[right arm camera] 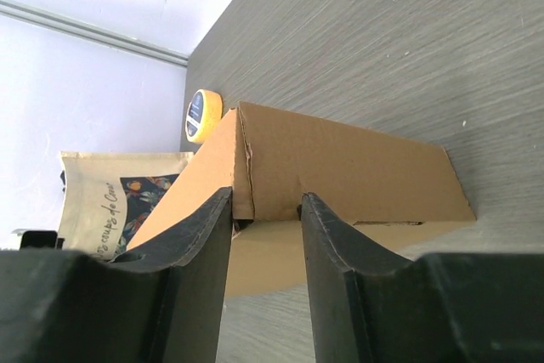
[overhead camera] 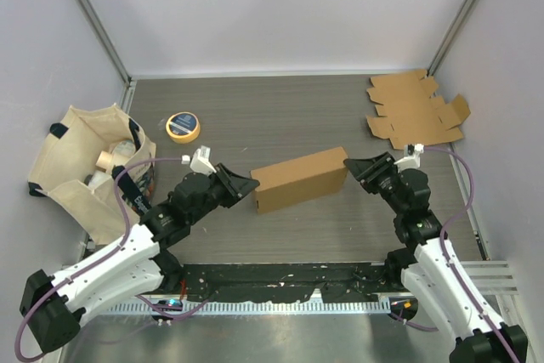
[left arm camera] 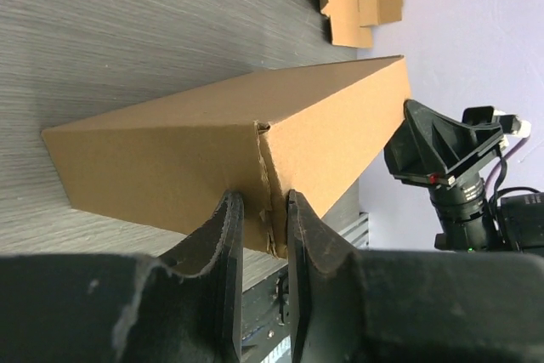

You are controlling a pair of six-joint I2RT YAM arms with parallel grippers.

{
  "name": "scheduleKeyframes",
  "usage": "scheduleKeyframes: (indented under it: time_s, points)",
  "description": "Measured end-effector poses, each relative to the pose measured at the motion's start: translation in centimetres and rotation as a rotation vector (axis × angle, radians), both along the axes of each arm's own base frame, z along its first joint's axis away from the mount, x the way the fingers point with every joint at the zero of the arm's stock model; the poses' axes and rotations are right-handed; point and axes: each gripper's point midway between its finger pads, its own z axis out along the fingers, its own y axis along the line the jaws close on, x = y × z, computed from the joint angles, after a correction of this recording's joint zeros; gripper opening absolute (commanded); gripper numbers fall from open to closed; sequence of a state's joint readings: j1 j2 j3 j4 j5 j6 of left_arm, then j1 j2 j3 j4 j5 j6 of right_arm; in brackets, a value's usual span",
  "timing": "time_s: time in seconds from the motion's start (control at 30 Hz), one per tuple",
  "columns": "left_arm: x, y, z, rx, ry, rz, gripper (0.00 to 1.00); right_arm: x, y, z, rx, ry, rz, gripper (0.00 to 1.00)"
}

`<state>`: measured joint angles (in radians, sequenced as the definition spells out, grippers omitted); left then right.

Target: Fold the paper box

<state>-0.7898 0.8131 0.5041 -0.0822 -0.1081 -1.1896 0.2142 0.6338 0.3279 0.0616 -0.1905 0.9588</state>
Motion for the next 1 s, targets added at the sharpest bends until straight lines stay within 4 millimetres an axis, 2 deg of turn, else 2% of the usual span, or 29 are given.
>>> scheduleKeyframes:
  time_s: [0.07,0.17,0.23,0.27,0.33,0.4,0.47,0.53,0.57,0.63,0.73,0.8,1.0]
  points:
    - [-0.4,0.0,0.0,-0.019,-0.009,-0.012,0.24,-0.6,-0.1,0.0,0.014,0.008,-0.002,0.46]
    - [-1.6,0.3,0.1,-0.05,-0.014,-0.044,0.33,-1.8,0.1,-0.2,0.024,0.045,0.017,0.52]
    - [-3.0,0.4,-0.1,-0.088,-0.002,-0.077,0.42,-2.9,0.5,-0.5,0.038,0.089,0.049,0.54]
    - [-3.9,0.4,-0.2,-0.108,0.006,-0.102,0.48,-3.5,0.8,-0.7,0.049,0.111,0.069,0.6]
    - [-5.4,0.6,-0.8,-0.129,0.036,-0.139,0.6,-4.8,1.3,-1.2,0.063,0.153,0.106,0.64]
    - [-6.8,1.3,-2.0,-0.105,0.071,-0.162,0.72,-6.8,1.8,-2.7,0.05,0.236,0.158,0.7]
    - [-7.8,2.4,-4.0,-0.044,0.13,-0.158,0.79,-8.9,1.8,-4.7,0.025,0.34,0.19,0.71]
    - [-8.6,3.2,-5.1,-0.002,0.171,-0.155,0.85,-10.8,1.7,-6.3,0.001,0.44,0.216,0.74]
    - [-8.9,3.6,-5.4,0.018,0.187,-0.157,0.86,-11.4,1.6,-6.5,-0.007,0.468,0.22,0.78]
    - [-9.3,3.9,-4.8,0.039,0.197,-0.169,0.91,-12.2,1.3,-6.1,-0.031,0.494,0.229,0.8]
    - [-9.2,3.6,-2.6,0.036,0.184,-0.18,0.96,-11.9,1.2,-4.2,-0.062,0.447,0.243,0.8]
    - [-8.8,3.4,-2.3,0.043,0.191,-0.168,0.94,-11.2,1.6,-4.2,-0.08,0.431,0.276,0.8]
    - [-6.1,3.9,-7.2,0.24,0.288,-0.054,0.84,-8.0,2.2,-8.1,-0.225,0.515,0.381,0.78]
